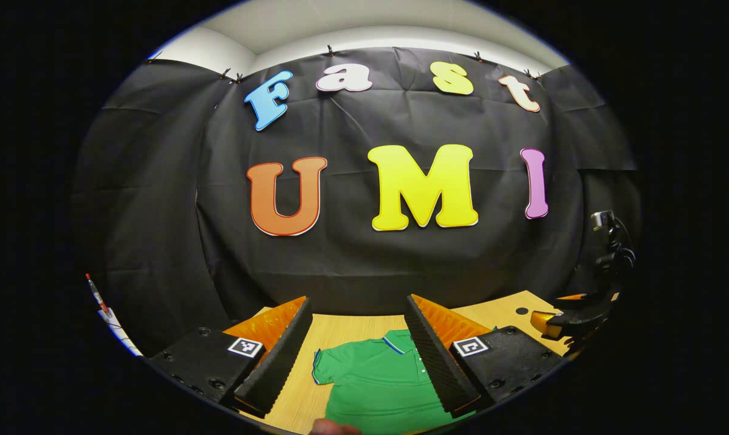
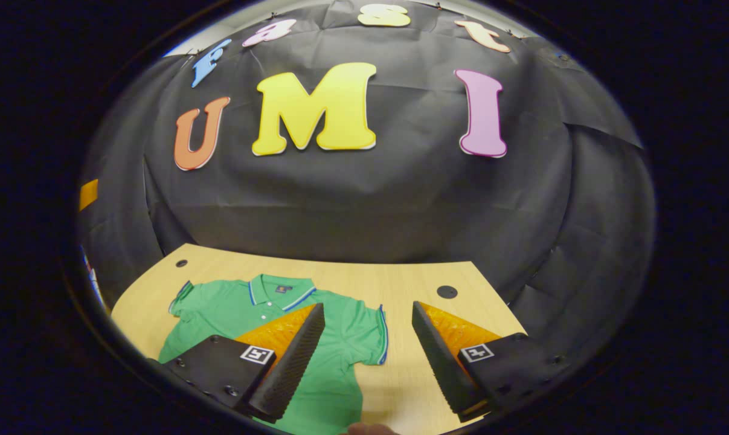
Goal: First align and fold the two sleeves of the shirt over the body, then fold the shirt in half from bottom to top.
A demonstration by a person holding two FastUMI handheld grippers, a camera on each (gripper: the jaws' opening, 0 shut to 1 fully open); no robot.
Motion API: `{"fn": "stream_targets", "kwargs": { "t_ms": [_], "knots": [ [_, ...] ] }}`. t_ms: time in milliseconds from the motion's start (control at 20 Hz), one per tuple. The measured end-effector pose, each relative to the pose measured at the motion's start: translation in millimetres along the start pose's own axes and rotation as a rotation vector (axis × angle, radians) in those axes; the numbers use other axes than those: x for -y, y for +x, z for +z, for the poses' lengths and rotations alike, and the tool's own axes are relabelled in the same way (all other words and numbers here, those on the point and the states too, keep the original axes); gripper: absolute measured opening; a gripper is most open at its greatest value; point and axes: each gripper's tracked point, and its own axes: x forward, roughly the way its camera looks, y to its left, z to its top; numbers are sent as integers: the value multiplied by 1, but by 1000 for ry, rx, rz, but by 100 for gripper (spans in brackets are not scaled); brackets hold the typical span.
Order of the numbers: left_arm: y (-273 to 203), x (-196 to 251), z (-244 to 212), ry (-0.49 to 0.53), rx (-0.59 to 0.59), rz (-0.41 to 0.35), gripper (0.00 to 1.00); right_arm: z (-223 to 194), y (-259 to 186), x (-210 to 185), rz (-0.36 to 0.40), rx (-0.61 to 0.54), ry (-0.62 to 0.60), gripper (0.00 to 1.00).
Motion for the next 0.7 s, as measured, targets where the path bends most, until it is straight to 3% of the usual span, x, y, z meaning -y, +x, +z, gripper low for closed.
{"fn": "stream_targets", "kwargs": {
  "t_ms": [250,450,650,700],
  "knots": [
    [-1,10,-17,-29,-66,7,99,-21,49,9,34,-59,-20,92],
    [0,7,-15,-13,-65,34,99,-46,93,9,66,-124,-41,96],
    [3,1,-19,10,-83,62,99,-71,123,11,79,-191,-13,93],
    [2,0,-17,14,-79,66,99,-77,128,13,77,-203,-9,99]
  ]
}}
